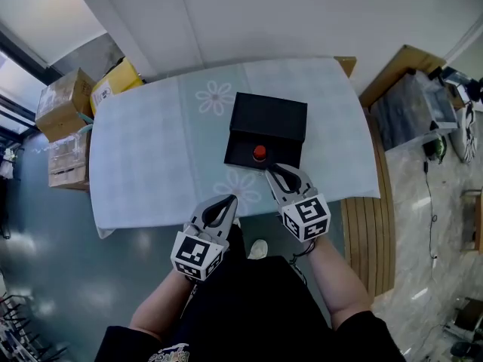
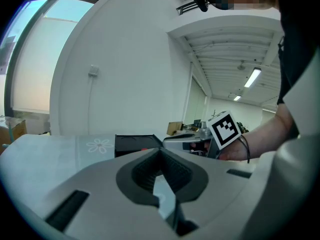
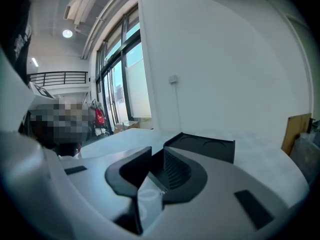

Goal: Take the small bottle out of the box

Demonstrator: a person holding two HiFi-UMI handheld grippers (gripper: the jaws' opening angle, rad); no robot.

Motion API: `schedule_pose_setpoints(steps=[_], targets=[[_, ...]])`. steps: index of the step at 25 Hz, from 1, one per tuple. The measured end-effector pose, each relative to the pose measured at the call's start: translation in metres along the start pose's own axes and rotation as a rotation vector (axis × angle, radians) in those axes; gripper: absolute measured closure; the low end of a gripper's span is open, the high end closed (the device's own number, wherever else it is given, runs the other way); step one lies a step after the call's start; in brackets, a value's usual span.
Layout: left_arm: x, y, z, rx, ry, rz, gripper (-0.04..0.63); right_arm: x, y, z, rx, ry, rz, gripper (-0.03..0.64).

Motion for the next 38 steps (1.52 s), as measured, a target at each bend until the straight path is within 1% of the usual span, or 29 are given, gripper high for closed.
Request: schedule_pose_setpoints(steps=[11, 16, 21, 29, 32, 38], targets=[[0.024, 0.033, -0.007, -0.026, 0.060, -0.054, 0.567, 0.057, -0.030, -0.026, -0.045, 0.116, -0.070, 0.458], [0.030, 0.042, -0.014, -0.043, 0.085, -0.077, 0.566, 0.073, -0.035, -0.035, -0.060, 0.149, -0.081, 0.431], [0.035, 0.048, -0.018, -0.044, 0.092, -0.092, 0.568, 0.084, -0.037, -0.039, -0.089, 0.165, -0.077, 0.425], [0.037, 0.056, -0.024, -0.061, 0.109, -0.091, 0.567, 0.098, -0.035, -0.045, -0.125, 0.180, -0.067, 0.425], [0.035, 0.055, -0.025, -0.058, 0.113, -0.090, 0.566, 0.098, -0.037, -0.048, -0.122, 0.186, -0.081, 0.446], [0.029, 0.053, -0.023, -0.044, 0.107, -0.089, 0.568, 0.096, -0.037, -0.048, -0.117, 0.184, -0.077, 0.451]])
Point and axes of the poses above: the fingertips, and each gripper's own axes: x forward along the fingers, y to its left, z out of its top, the point moved 1 cm from there along -x, backward along the fingers, and after that the axes turned 3 degrees about x, right-handed, at the moved point
